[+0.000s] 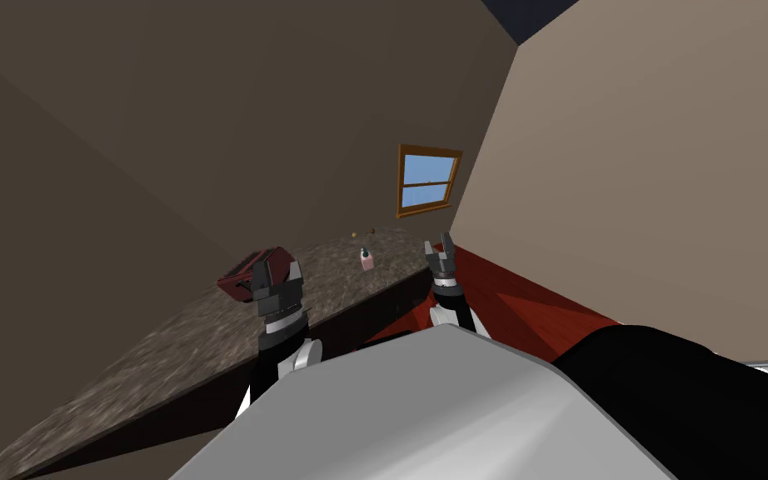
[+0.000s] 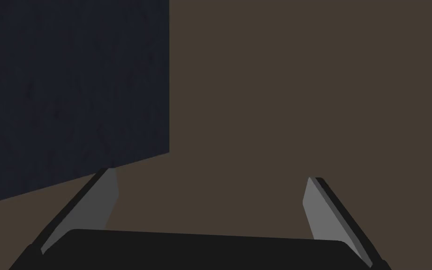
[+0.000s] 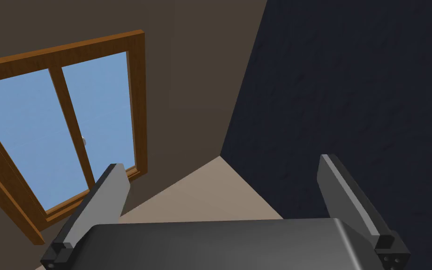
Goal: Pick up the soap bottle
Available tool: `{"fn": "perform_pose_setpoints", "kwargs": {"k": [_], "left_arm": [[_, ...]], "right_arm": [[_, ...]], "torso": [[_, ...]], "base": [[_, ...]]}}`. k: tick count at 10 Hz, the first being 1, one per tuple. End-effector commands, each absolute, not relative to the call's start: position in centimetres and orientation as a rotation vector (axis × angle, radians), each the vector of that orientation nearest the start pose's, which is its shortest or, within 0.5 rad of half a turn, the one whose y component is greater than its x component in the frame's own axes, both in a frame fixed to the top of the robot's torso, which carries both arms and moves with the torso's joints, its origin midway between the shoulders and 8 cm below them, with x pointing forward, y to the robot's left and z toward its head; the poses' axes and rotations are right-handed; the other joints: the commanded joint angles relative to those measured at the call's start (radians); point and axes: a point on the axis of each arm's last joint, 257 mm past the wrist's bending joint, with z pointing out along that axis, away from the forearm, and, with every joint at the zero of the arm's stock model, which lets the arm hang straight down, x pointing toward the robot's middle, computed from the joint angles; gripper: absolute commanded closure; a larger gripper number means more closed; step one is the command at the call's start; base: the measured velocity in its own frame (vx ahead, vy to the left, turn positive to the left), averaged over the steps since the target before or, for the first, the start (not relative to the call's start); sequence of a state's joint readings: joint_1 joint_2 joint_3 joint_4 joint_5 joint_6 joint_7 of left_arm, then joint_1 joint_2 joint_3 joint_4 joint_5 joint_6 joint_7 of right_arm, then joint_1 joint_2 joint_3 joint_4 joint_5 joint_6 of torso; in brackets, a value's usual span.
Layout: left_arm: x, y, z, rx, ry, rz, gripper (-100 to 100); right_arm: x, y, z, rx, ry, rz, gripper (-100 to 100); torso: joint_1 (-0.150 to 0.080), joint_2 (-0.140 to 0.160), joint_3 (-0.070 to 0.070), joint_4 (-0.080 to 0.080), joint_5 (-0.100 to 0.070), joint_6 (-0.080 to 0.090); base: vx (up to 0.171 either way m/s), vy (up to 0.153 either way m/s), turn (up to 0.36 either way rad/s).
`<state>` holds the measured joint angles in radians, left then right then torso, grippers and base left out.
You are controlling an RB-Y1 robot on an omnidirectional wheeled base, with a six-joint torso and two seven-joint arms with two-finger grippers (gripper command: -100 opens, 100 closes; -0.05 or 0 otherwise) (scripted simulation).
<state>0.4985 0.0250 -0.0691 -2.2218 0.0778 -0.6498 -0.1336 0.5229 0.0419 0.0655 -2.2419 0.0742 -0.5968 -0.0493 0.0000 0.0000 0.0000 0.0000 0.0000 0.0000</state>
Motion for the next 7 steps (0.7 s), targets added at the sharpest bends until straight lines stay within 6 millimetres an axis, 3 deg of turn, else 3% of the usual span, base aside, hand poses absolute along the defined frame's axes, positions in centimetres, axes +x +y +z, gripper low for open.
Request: {"fn": "perform_pose_setpoints", "kwargs": {"k": [1,7], "left_arm": [[33.9,26.1,2.3,-0.585,0.582,-1.314,-100],[37.7,25.1,1.4,-0.605,0.710,-1.320,-100]], "right_arm": [[33.7,-25.3,1.9,0.634,0.585,1.371,0],[33.7,-25.3,1.9,0.634,0.585,1.371,0]], "torso": [[0.000,0.000,0.000,0.000,0.000,0.000],[0.000,0.001,0.001,0.000,0.000,0.000]], "base": [[-0.015,0.002,0.045],[-0.030,-0.002,0.045]]}}
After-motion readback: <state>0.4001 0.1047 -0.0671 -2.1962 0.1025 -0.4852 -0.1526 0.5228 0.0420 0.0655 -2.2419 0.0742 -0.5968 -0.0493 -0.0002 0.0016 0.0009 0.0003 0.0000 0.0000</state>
